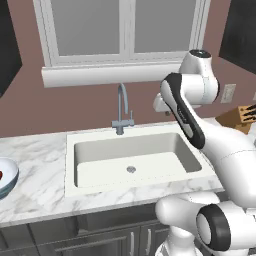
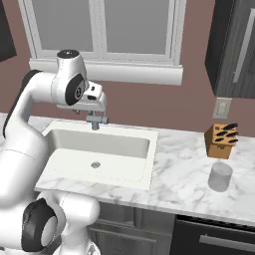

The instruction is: Move the glass cup from next to the sink to the open cabinet. Then, move the bowl with the carrot to the fridge to clear the area for faucet cleaning.

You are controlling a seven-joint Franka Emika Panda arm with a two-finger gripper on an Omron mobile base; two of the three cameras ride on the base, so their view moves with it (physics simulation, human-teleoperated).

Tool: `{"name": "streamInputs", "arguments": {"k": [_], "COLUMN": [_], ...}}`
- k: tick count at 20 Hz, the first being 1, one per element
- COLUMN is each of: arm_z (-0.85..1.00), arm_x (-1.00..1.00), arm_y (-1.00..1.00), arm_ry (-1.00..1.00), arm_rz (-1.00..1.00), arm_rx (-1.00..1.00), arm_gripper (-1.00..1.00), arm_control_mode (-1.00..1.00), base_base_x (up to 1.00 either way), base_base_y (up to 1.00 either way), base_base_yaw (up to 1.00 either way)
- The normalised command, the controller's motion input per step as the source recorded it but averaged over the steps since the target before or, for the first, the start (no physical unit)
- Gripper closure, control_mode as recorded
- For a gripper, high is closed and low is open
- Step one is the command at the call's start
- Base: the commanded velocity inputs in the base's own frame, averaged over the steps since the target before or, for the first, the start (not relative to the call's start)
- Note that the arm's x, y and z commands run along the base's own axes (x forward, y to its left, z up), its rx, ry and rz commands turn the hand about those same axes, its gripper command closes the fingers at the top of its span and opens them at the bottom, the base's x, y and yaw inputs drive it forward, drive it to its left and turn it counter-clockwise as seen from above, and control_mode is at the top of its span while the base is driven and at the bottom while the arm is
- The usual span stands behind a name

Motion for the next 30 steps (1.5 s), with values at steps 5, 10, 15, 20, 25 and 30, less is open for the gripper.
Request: {"name": "streamInputs", "arguments": {"k": [5, 10, 15, 20, 25, 30], "arm_z": [-0.17, -0.35, 0.00, 0.00, 0.00, 0.00], "arm_x": [-0.48, -0.72, 0.00, 0.00, 0.00, 0.00], "arm_y": [-0.25, -0.68, 0.00, 0.00, 0.00, 0.00], "arm_ry": [-0.01, 0.00, 0.00, 0.00, 0.00, 0.00], "arm_rz": [-0.05, -0.16, 0.00, 0.00, 0.00, 0.00], "arm_rx": [0.03, 0.11, 0.00, 0.00, 0.00, 0.00], "arm_gripper": [-1.00, -1.00, -1.00, -1.00, -1.00, -1.00], "arm_control_mode": [-1.00, -1.00, 1.00, 1.00, 1.00, 1.00], "base_base_x": [0.00, 0.00, -0.13, 0.00, -0.01, 0.16], "base_base_y": [0.00, 0.00, -0.63, -1.00, -1.00, -0.57], "base_base_yaw": [0.00, 0.00, -0.08, -0.18, -0.26, -0.10]}}
